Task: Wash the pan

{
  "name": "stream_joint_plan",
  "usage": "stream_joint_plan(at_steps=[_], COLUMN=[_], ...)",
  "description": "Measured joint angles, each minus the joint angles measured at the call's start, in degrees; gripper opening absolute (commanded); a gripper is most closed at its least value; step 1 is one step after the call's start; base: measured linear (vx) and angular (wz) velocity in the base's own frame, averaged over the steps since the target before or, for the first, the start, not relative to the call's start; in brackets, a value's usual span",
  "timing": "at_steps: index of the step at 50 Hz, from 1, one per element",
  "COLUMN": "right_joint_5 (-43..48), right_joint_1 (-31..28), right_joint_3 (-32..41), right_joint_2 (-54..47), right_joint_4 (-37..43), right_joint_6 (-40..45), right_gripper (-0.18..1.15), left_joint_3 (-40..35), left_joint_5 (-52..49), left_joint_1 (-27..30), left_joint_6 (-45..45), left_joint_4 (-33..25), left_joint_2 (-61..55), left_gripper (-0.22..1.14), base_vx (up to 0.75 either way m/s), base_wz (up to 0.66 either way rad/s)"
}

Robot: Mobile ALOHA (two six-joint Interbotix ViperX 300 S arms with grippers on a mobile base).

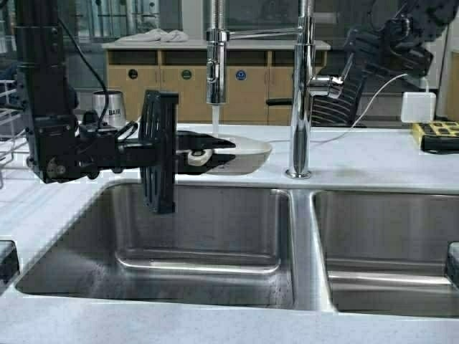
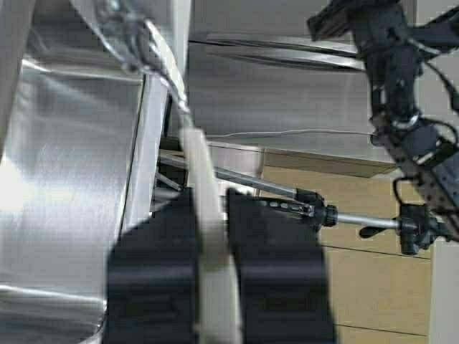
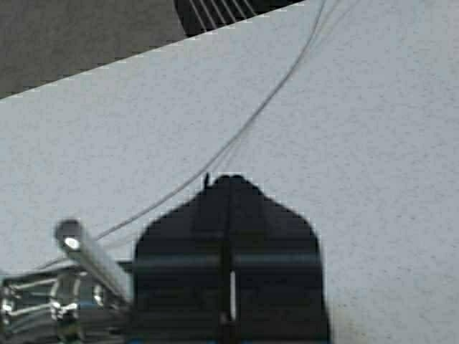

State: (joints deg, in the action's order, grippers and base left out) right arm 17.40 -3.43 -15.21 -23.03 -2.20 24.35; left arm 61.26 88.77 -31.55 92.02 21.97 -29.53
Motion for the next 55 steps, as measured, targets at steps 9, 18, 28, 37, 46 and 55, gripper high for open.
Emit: stream_joint_plan(at_steps=[9,18,28,37,46,55], right_joint_5=[-7.29,-9.84,-10.99,-9.05,-5.8,-1.58], right_joint_1=[-2.55,-3.96,-4.48,-4.83,-3.78,-2.64], right_joint_3=[7.03,10.11,8.0,3.25,-4.31,-13.8], right_joint_2=[-3.25,-3.78,-1.14,4.66,11.43,18.37], right_joint_4=[0.0,-2.9,-7.03,-7.47,-6.5,-3.6], right_joint_6=[-0.26,-1.85,-6.68,-8.44,-8.17,-8.26], right_gripper=[0.07,0.07,0.07,0.07,0.07,0.07], left_joint_3=[0.0,0.0,-0.09,-1.05,-2.37,-0.35], left_joint_5=[1.05,1.32,3.16,6.77,8.53,4.04], left_joint_1=[0.09,0.0,0.0,0.0,0.09,0.0], left_joint_6=[0.0,0.0,0.0,-1.14,-9.4,-10.63], left_joint_4=[-0.09,-0.09,-0.7,-1.32,-3.25,-7.91], left_joint_2=[-0.79,-0.79,-2.02,-5.54,-9.14,-8.26], left_gripper=[0.03,0.03,0.03,0.03,0.03,0.03], base_vx=[0.0,0.0,0.0,0.0,0.0,0.0], base_wz=[0.0,0.0,0.0,0.0,0.0,0.0])
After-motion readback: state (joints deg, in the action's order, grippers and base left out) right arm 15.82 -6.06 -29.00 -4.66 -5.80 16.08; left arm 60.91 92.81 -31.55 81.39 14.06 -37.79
